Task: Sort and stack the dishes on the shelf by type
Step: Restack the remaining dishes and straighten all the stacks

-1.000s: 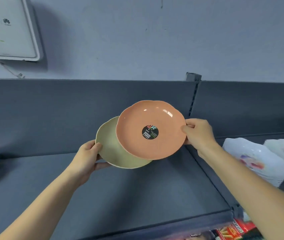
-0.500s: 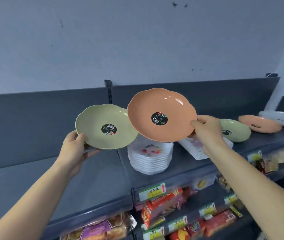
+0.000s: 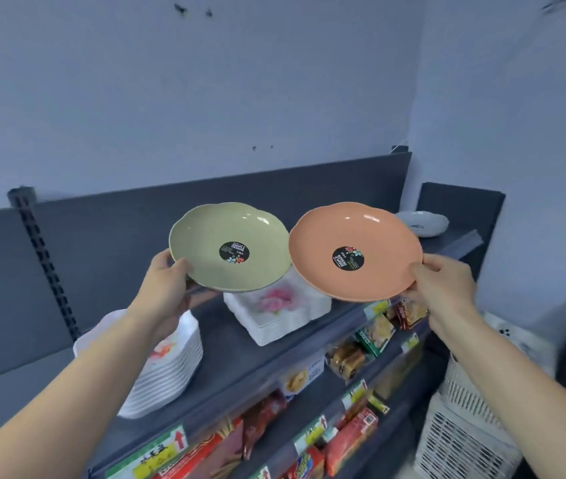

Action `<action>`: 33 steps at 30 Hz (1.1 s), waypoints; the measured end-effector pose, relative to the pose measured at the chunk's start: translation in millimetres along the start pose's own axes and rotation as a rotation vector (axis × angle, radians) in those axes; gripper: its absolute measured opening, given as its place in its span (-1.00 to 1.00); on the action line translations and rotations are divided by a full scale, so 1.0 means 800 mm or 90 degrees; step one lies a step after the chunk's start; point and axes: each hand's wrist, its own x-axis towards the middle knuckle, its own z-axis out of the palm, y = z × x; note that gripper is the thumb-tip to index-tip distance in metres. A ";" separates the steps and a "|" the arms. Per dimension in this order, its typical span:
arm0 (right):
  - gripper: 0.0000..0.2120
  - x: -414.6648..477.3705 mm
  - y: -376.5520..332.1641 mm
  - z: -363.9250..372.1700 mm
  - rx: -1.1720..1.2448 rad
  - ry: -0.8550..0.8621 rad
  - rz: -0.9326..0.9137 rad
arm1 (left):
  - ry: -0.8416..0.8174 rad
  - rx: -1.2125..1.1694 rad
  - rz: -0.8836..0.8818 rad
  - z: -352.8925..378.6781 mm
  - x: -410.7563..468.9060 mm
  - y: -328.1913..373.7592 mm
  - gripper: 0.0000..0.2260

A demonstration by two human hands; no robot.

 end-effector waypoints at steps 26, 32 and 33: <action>-0.75 0.318 0.067 0.020 -0.110 0.145 0.011 | -0.251 0.274 -0.153 0.237 0.321 -0.104 -0.68; -0.74 0.395 0.084 0.028 -0.068 0.106 0.040 | -0.262 0.329 -0.173 0.254 0.337 -0.134 -0.66; -0.75 0.411 0.091 0.031 -0.065 0.099 0.052 | -0.258 0.348 -0.171 0.255 0.339 -0.139 -0.67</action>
